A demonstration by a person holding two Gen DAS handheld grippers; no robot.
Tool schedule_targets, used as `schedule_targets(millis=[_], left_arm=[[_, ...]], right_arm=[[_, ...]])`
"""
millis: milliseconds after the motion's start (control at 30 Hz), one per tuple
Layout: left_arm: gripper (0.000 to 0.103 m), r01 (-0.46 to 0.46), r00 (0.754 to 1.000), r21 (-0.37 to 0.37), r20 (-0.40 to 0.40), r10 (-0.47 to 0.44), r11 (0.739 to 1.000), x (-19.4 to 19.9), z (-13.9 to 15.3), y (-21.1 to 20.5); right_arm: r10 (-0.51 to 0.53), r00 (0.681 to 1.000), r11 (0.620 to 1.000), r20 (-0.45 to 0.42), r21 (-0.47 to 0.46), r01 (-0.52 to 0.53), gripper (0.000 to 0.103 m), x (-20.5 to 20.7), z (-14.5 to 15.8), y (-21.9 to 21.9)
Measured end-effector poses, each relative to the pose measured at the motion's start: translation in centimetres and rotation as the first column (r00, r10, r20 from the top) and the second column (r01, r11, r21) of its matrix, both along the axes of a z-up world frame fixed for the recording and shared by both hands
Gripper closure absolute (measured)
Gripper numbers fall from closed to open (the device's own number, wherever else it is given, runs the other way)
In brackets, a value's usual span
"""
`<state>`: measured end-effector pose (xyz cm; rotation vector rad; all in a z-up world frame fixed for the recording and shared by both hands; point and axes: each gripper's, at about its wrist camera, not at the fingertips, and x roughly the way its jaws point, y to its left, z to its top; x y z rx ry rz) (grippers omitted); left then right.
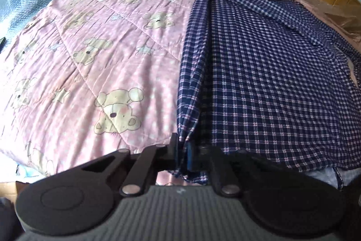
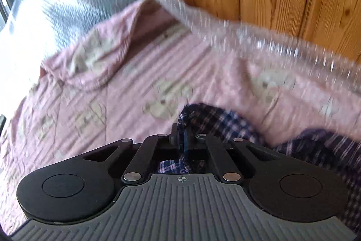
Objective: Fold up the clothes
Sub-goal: 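Hold the shirt edge with the right gripper and fold it over the body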
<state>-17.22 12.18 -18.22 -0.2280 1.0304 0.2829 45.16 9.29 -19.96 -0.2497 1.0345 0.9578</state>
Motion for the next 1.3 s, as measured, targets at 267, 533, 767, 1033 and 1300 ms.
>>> schedule_targets(millis=[267,533,767,1033,1300], left_arm=[[0.071,-0.012,0.995,0.013,0.096,0.011,1.0,-1.3,3.9,1.0],[0.101,0.193,0.981,0.139,-0.033,-0.19,0.971,2.0,1.0,-2.6],[0.102,0.227,0.974,0.246,-0.037,-0.225,0.942,1.6,1.9,-4.7],[0.102,0.23,0.972,0.278,-0.014,-0.235,0.933,1.5,1.6,-4.9],[0.102,0.282,0.958,0.208,-0.001,-0.288,0.936,1.5,1.5,-5.6]], right_arm=[[-0.149,0.98,0.961,0.13,0.253,0.113,0.051,-5.8,7.3,-12.3],[-0.005,1.0,0.991,0.019,0.136,0.003,0.051,-14.3,1.7,-19.3],[0.045,0.994,0.983,0.1,0.175,-0.062,0.031,-14.0,3.8,-18.4],[0.041,0.998,0.999,0.047,0.015,-0.041,0.093,-6.8,1.1,-14.8],[-0.026,0.984,0.999,0.176,-0.024,0.031,0.103,-4.2,3.0,-17.1]])
